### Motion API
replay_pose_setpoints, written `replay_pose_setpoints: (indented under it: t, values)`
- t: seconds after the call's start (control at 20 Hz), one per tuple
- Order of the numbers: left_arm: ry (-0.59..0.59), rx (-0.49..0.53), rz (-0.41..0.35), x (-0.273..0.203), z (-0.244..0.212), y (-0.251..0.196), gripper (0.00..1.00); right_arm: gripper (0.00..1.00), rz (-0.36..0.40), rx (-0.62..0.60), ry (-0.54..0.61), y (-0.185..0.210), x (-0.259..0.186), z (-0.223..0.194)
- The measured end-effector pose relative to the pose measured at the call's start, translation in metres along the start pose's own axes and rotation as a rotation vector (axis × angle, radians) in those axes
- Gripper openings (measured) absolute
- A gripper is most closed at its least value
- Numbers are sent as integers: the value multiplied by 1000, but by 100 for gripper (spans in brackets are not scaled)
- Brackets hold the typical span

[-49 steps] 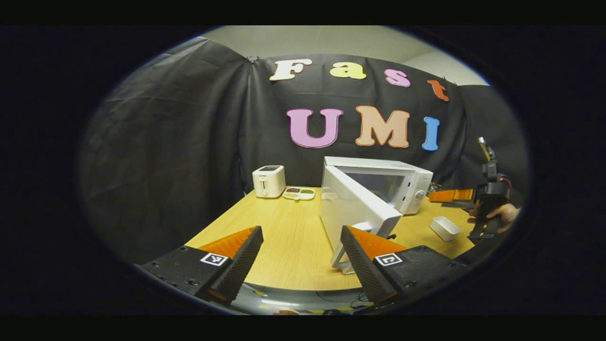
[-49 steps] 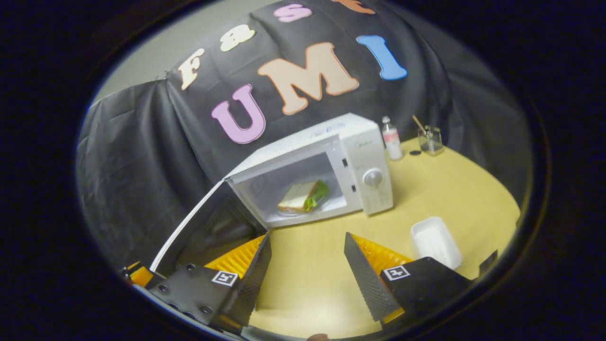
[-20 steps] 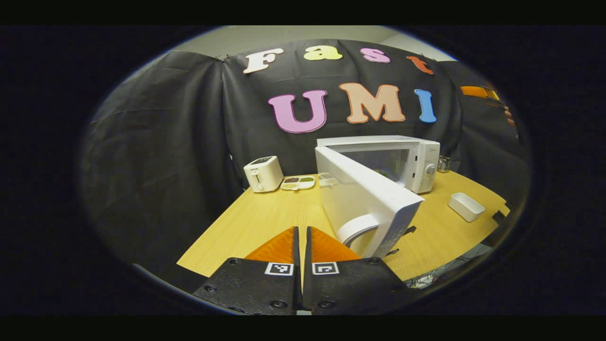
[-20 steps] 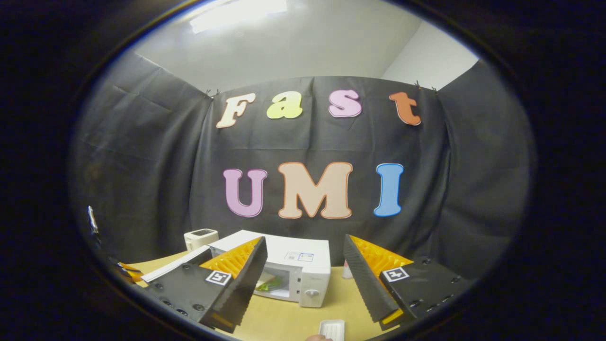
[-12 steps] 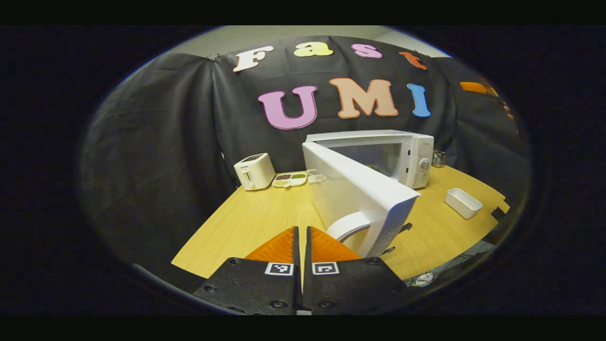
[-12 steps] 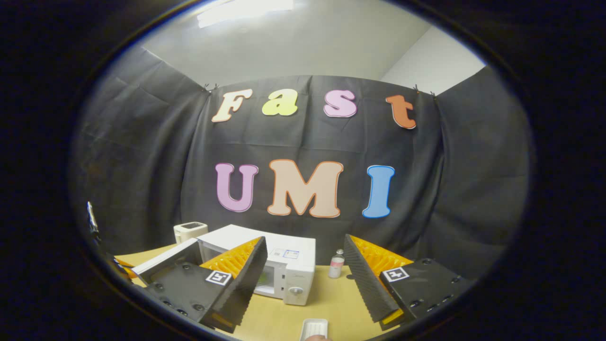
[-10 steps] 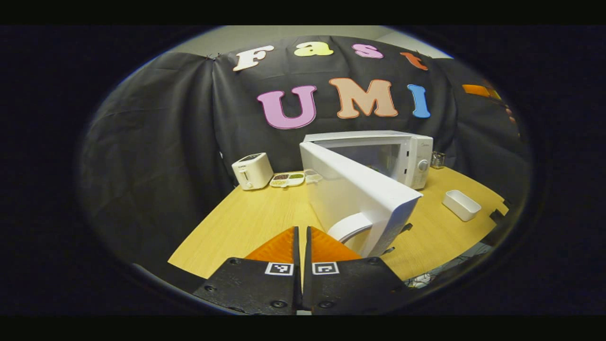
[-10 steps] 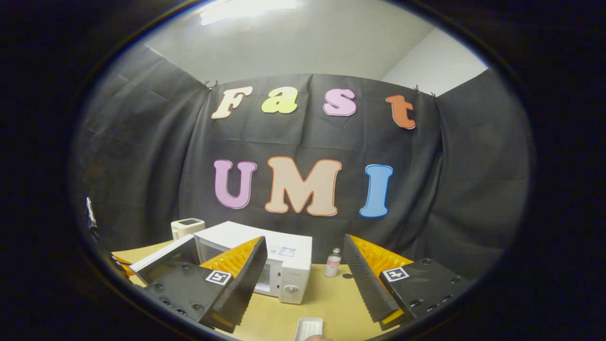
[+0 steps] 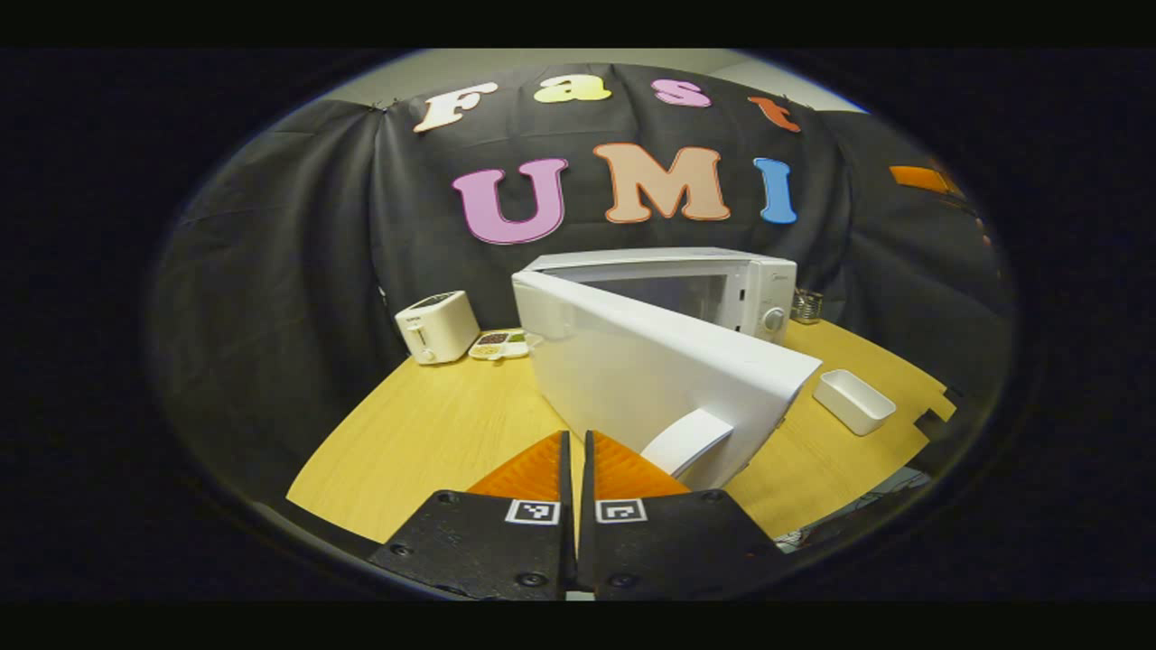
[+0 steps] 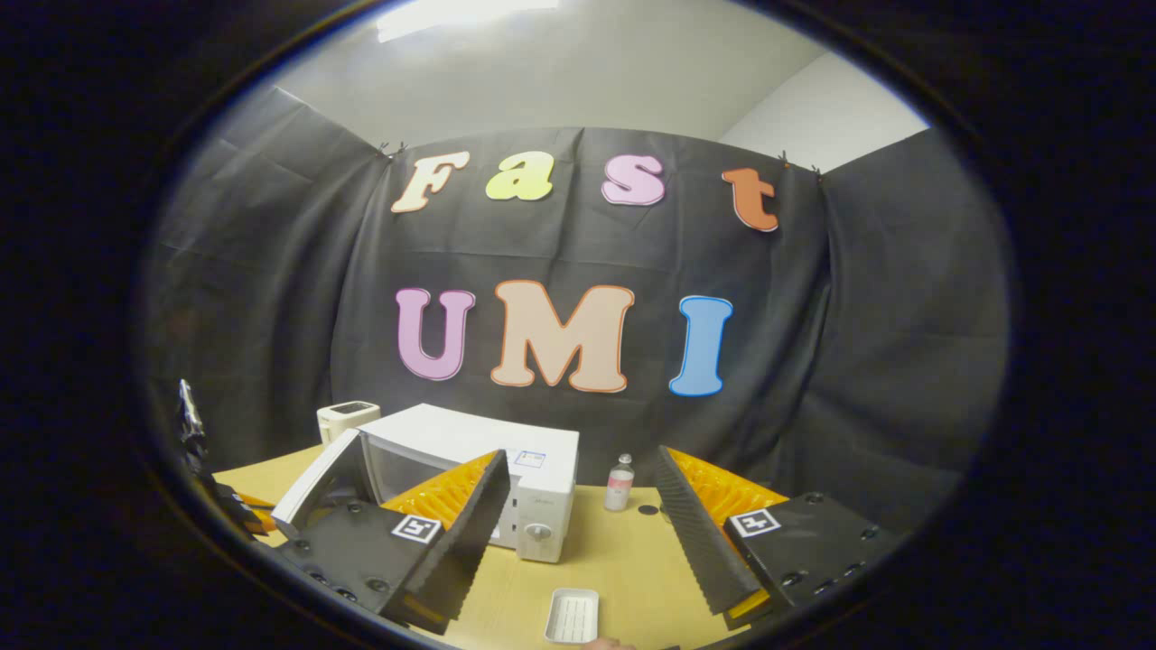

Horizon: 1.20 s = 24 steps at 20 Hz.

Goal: Open the microwave oven with the left hand, put the food in, and close the microwave oven.

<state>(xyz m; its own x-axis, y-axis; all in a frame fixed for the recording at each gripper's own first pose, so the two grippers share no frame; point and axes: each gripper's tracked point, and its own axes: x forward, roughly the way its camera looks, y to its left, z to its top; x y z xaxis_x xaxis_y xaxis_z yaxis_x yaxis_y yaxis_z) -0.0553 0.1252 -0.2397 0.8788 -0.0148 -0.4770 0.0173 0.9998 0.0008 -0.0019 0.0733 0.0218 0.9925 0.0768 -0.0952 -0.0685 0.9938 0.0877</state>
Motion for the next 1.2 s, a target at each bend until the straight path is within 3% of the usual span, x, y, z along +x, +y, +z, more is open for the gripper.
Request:
replay_pose_setpoints:
  t: [0.45, 0.8, 1.2]
  values:
    - [-19, 32, -82, 31, 21, -49, 0, 93, -37, 13, 15, -26, -16, -5]
    - [-46, 60, -104, 64, 42, -72, 0, 93, -69, 13, 8, -44, -18, -3]
    - [-45, 37, -156, 97, 55, -101, 0, 93, -119, 8, 19, -57, -20, -2]
